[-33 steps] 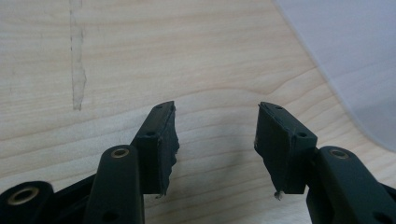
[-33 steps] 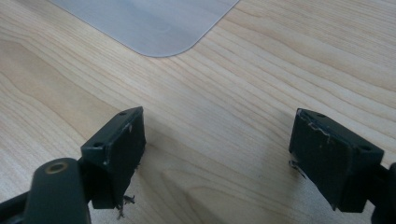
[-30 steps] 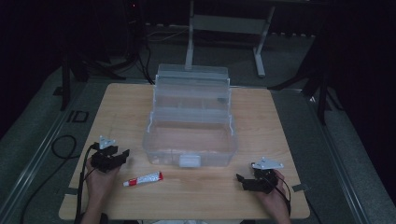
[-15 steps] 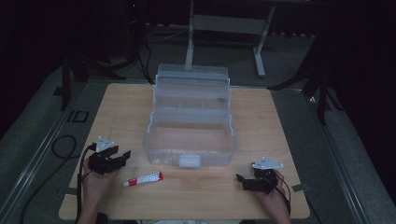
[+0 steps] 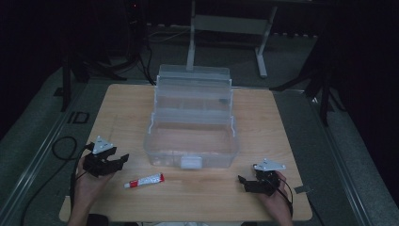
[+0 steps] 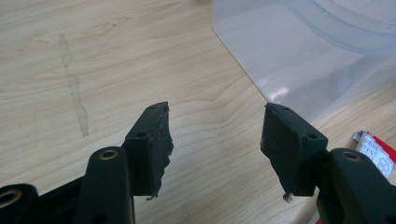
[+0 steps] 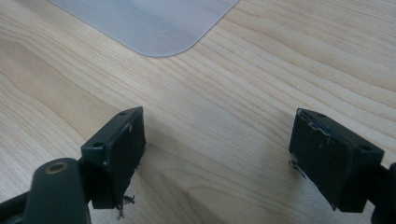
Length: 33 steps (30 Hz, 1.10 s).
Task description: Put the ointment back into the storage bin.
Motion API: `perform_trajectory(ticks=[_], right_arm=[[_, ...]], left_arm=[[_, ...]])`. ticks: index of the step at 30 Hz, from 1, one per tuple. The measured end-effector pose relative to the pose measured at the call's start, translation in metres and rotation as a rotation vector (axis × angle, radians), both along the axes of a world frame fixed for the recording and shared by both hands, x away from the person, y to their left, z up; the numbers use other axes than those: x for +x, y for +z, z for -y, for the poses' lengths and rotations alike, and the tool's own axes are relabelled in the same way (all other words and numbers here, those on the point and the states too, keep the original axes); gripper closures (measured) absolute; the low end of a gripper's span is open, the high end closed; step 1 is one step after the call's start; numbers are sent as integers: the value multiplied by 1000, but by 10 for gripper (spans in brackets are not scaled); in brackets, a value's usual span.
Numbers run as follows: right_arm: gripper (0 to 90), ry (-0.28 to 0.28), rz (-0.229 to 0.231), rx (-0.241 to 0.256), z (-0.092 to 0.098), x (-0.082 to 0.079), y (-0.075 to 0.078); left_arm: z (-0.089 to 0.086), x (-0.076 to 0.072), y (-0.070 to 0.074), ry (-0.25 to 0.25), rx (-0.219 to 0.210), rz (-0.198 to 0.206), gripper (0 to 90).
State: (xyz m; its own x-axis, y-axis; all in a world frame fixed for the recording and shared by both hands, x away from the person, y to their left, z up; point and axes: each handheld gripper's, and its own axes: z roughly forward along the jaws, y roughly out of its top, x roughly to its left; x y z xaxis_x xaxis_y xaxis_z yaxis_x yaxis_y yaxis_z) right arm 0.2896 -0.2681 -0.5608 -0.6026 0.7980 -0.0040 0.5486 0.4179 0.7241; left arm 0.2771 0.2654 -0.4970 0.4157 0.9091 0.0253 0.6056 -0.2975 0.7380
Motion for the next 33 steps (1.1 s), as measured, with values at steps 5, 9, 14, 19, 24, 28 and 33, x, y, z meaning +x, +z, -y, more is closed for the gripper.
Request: perform_trajectory(ticks=[5, 9, 14, 19, 24, 28, 33], right_arm=[[182, 0, 0, 0, 0, 0, 0], [182, 0, 0, 0, 0, 0, 0], [182, 0, 0, 0, 0, 0, 0], [182, 3, 4, -1, 0, 0, 0], [182, 2, 2, -1, 0, 0, 0], [182, 2, 2, -1, 0, 0, 0], [182, 1, 2, 1, 0, 0, 0]], left_arm=[[1, -2, 6, -24, 12, 8, 422], [2, -2, 8, -47, 33, 5, 423], [4, -2, 11, -75, 51, 2, 421], [6, -2, 16, -106, 46, 5, 416], [6, -3, 20, -136, 63, 3, 414], [6, -2, 22, -154, 68, -4, 407], [13, -1, 25, -200, 106, -12, 405]])
